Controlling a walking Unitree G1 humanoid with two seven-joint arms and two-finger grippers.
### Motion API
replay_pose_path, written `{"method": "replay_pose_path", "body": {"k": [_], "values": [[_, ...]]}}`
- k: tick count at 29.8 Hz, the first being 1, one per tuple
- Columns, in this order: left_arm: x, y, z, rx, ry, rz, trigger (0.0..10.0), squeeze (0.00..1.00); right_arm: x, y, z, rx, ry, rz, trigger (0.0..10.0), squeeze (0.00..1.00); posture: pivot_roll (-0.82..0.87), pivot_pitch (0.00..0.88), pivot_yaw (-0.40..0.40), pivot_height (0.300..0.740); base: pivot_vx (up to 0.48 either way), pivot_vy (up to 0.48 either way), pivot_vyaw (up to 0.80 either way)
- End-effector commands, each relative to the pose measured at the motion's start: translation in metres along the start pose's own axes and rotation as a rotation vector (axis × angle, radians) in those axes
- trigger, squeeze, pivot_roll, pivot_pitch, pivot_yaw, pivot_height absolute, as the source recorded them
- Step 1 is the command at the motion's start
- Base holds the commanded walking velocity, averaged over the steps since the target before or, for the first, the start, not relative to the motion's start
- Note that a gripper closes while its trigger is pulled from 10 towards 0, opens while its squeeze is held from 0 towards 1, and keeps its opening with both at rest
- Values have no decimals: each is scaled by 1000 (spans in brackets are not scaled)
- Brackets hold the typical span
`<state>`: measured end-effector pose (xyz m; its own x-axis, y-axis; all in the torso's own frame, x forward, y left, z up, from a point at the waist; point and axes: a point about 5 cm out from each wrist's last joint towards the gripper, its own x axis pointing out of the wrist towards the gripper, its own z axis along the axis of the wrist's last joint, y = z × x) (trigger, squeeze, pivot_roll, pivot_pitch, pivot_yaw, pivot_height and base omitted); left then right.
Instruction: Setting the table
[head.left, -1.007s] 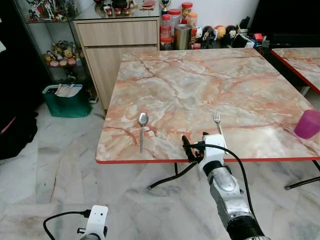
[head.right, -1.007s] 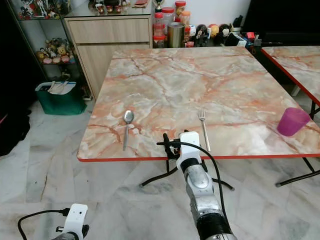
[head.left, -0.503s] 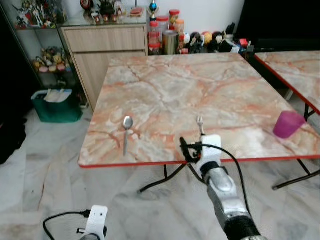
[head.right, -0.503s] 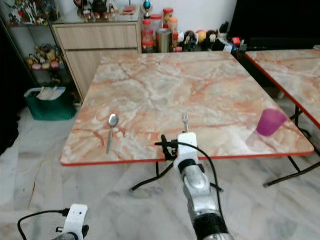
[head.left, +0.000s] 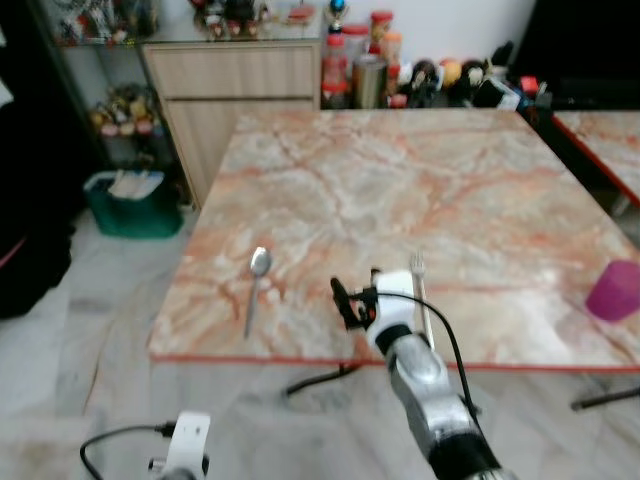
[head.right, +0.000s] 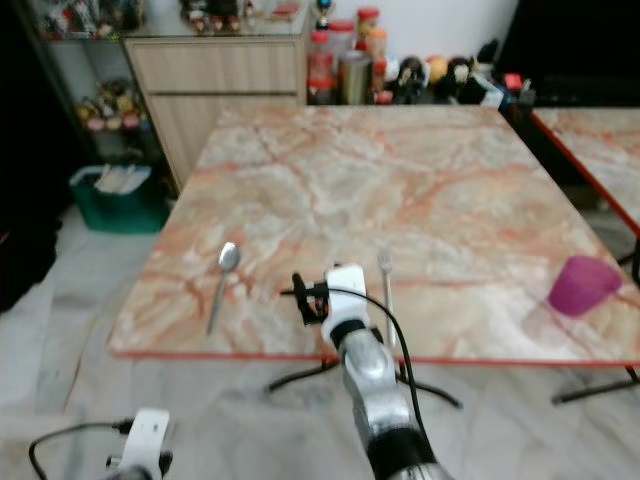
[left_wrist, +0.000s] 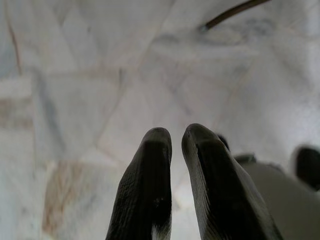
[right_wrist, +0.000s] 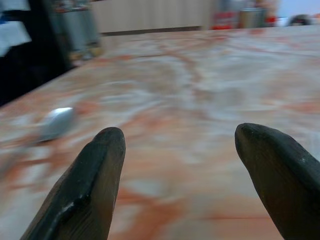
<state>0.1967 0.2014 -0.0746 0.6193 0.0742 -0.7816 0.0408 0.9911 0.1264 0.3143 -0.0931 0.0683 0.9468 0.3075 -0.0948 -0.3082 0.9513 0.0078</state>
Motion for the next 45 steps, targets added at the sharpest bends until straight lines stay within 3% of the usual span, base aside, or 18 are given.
{"method": "replay_pose_path", "body": {"k": [1, 19, 21, 22, 34, 45], "values": [[1, -5, 1, -9, -1, -11, 10000, 0, -1, -8, 1, -1, 3, -24, 10000, 0, -48, 0, 7, 740, 0, 0, 0], [0, -7, -1, -14, 1, -17, 10000, 0, -7, -20, -5, 10, 24, -125, 10000, 0, -53, 0, 6, 740, 0, 0, 0], [0, -8, -2, -10, 4, -19, 10000, 0, -5, -24, -3, 97, 26, -186, 10000, 0, -53, 0, 8, 740, 0, 0, 0], [0, -8, -2, -10, 4, -19, 10000, 0, -5, -24, -3, 97, 26, -186, 10000, 0, -53, 0, 8, 740, 0, 0, 0], [1, -4, 4, 5, -7, -17, 10000, 0, 19, -29, 11, 99, 83, -240, 10000, 0, -45, 0, 18, 740, 0, 0, 0], [1, -3, 2, 0, 1, -10, 10000, 0, 34, -23, 18, 53, 137, -218, 10000, 0, -38, 0, 14, 740, 0, 0, 0]]}}
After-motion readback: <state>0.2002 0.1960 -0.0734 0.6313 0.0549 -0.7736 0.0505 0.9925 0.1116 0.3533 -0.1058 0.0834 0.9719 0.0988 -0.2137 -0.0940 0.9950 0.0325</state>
